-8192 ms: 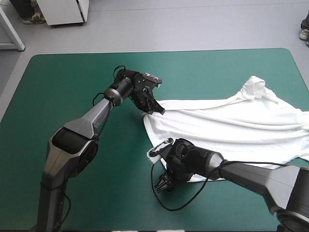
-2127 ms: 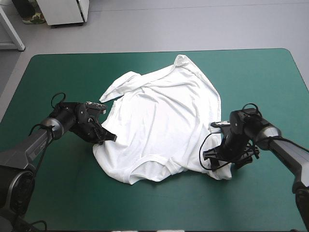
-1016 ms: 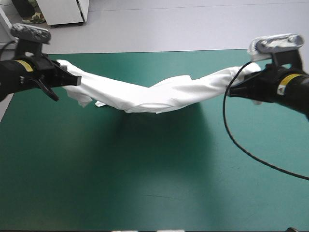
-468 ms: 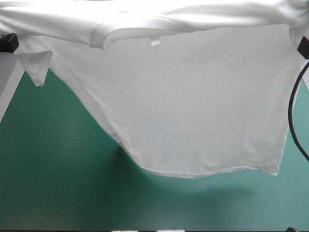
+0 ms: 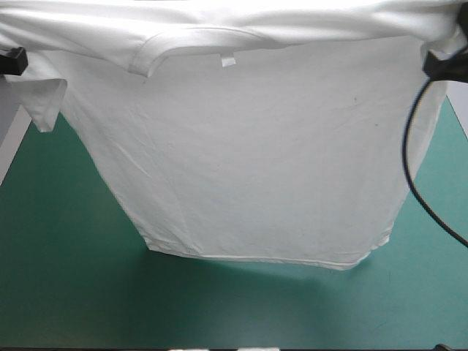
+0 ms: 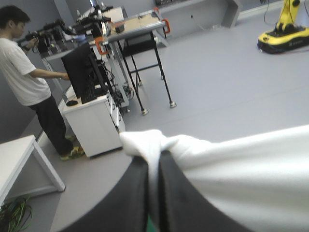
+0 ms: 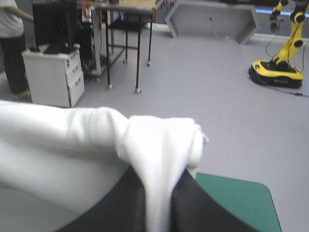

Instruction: Fold the cloth

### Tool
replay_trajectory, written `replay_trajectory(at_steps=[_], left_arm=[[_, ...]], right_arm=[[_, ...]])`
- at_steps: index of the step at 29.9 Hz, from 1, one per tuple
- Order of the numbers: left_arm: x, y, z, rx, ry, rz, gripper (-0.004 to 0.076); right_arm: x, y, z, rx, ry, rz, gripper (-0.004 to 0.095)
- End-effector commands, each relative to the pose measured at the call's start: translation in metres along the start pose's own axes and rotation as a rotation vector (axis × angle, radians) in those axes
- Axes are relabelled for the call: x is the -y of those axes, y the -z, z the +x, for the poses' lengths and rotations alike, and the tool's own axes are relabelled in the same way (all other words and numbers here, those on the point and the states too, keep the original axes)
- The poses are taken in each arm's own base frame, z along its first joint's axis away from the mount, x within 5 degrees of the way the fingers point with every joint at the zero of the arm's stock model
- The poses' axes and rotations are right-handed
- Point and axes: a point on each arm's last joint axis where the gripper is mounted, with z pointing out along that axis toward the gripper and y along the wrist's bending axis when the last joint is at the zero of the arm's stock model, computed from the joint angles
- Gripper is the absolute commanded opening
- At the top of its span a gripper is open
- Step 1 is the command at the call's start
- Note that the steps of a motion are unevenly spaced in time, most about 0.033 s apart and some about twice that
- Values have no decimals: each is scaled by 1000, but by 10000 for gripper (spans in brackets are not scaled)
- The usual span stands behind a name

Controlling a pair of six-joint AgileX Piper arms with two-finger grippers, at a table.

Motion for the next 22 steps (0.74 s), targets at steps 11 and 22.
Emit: replay_trajectory(at_steps=[11,22], left_arm=[[52,-174,70,-197,-25,64,-9],[104,-306,158,-287,39,117,-9]], right_arm=[[-64,-201,72,-155,176,80,-19],[-70,-347,182,-258,98,115,-18]])
